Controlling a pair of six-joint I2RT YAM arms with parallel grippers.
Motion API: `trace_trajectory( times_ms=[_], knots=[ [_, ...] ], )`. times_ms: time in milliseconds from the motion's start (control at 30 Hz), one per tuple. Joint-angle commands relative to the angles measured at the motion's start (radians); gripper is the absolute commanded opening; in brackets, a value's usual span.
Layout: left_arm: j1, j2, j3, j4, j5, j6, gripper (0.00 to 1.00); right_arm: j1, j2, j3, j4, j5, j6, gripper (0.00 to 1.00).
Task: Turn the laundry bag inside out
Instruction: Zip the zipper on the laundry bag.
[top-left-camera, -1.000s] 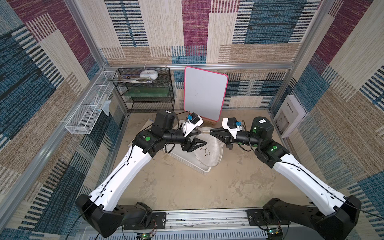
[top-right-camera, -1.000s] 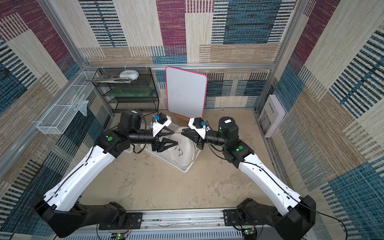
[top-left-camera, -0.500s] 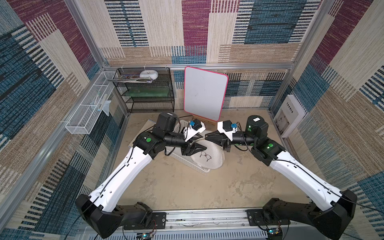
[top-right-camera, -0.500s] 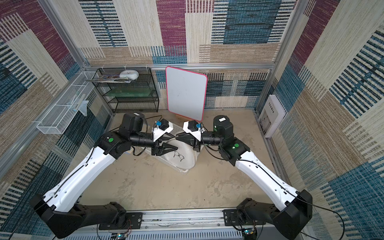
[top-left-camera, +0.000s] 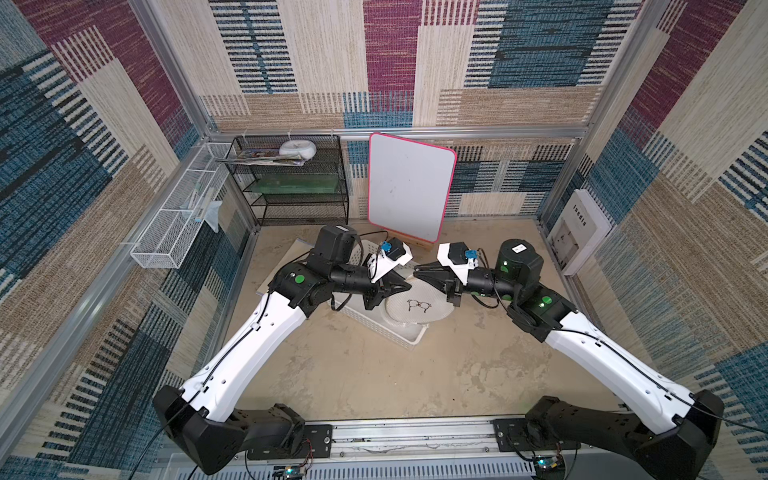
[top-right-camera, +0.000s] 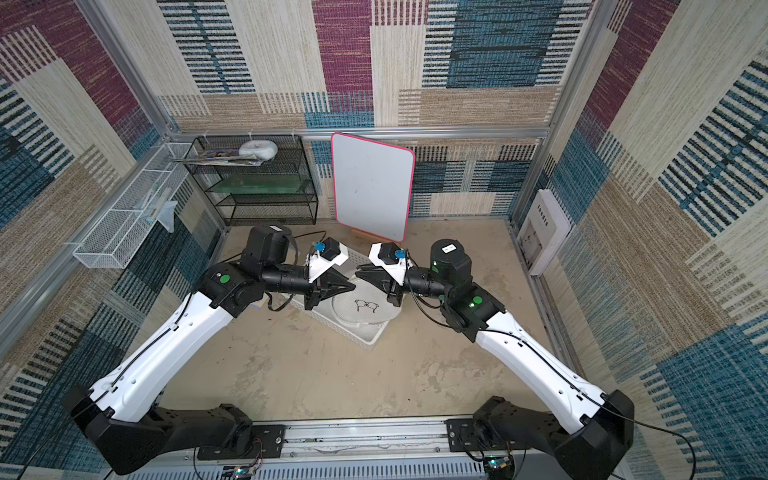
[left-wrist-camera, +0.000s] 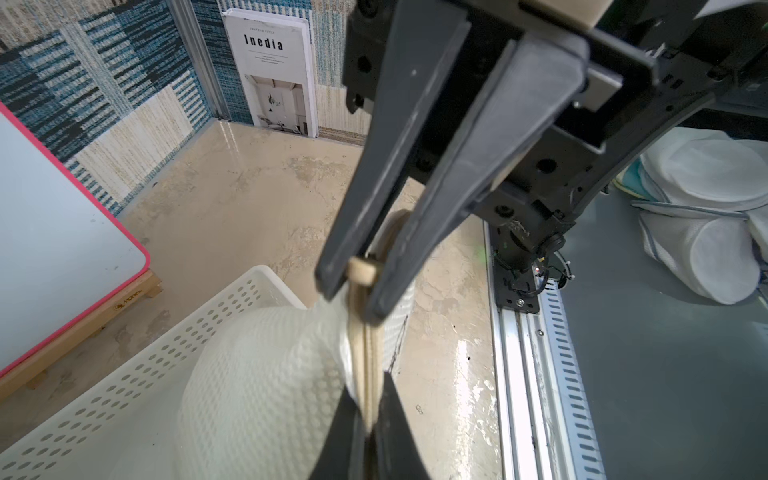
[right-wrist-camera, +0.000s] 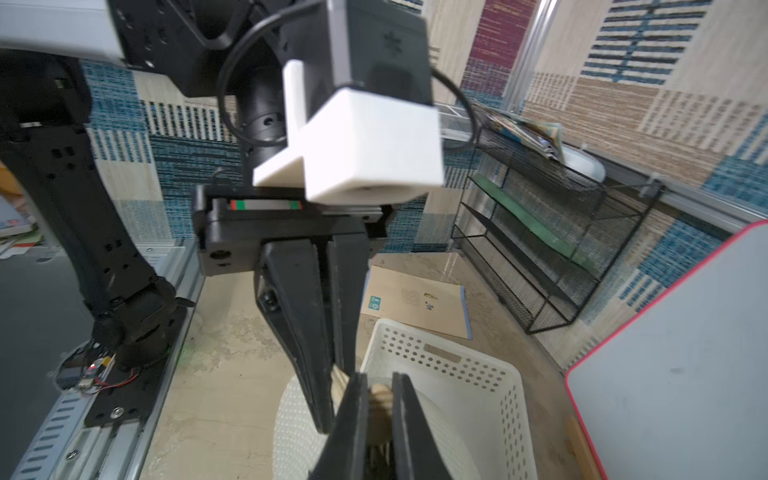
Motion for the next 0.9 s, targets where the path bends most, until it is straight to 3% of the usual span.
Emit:
trace_trajectory(
  times_ms=[0, 200, 333, 467, 767, 800, 867],
  knots=[
    [0.009, -0.015, -0.017, 0.004, -0.065, -0.011, 0.00, -0.013, -0.063, -0.057, 0.091, 0.203, 0.072, 0.00],
    [0.036, -0.036, -0.048, 0.065, -0.082, -0.071, 0.00, -0.033, -0.156, -0.173, 0.067, 0.302, 0.090, 0.00],
    [0.073, -0.061, -0.072, 0.148, 0.019, -0.155, 0.00, -0.054, -0.168, -0.233, 0.064, 0.384, 0.095, 0.00],
    [0.105, -0.078, -0.071, 0.186, 0.059, -0.208, 0.00, -0.069, -0.140, -0.233, 0.047, 0.380, 0.077, 0.00],
    [0.121, -0.122, -0.105, 0.217, 0.014, -0.204, 0.00, -0.080, -0.115, -0.216, 0.016, 0.353, 0.010, 0.00],
    [0.119, -0.120, -0.104, 0.207, 0.016, -0.199, 0.10, -0.080, -0.112, -0.203, 0.017, 0.336, 0.010, 0.00],
    [0.118, -0.105, -0.090, 0.164, 0.015, -0.178, 0.43, -0.080, -0.096, -0.165, 0.041, 0.256, 0.006, 0.00]
  ],
)
